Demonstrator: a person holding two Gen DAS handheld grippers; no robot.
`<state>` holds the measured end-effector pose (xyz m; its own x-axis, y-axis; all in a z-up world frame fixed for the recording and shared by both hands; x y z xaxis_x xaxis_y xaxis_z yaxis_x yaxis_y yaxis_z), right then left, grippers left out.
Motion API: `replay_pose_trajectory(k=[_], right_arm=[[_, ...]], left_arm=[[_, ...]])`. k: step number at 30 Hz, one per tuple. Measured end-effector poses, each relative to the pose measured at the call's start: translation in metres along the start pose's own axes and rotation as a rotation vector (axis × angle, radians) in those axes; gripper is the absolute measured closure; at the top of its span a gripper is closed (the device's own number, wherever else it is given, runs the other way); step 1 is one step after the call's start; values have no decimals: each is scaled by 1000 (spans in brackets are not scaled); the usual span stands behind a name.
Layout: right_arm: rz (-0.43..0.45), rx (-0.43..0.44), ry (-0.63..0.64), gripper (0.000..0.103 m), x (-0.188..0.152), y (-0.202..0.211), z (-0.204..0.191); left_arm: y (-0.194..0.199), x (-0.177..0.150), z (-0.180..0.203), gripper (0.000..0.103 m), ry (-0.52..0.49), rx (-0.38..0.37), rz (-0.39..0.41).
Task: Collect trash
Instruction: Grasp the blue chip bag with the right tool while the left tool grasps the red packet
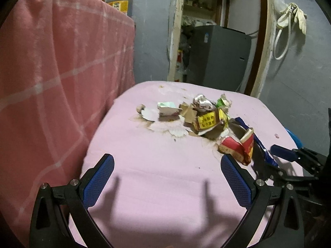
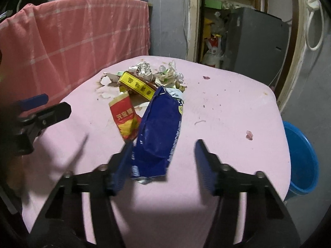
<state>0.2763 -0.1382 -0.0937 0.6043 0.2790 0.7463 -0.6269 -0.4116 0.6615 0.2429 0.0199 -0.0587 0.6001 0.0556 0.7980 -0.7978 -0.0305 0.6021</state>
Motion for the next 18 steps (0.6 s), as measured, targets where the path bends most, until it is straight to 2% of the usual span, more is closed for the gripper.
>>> replay_pose_trajectory(k=[2,6,7,11,18], right_arm=[[-1,1,-11,66,-1,1,5],[19,-1,-20,69,-1,4,12],[25,-7,-19,75,-3,7,15],[40,-28,-19,74,-8,17,24],[59,-18,-53,74,-21,28,35]], left_arm=[[0,-1,5,2,0,-25,-14],[0,-4,22,2,-22,-96,-34],[1,-5,26,2,-28,-107,-36],[1,-7,51,3,-87,-180,-63],[-20,2,80,17,-87,-259,-138]])
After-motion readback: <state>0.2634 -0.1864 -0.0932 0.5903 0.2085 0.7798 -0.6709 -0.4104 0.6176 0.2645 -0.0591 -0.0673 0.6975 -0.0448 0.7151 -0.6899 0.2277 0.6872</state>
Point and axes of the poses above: each gripper's, at about its wrist camera, not at the fingertips, and y roughly against the way its jaws point, z to its right, x to its top, the point moved 8 cm from there along -y, roughly the way its jaws point, and after that the axes turned 7 degrees about x, right-handed, at the moved point
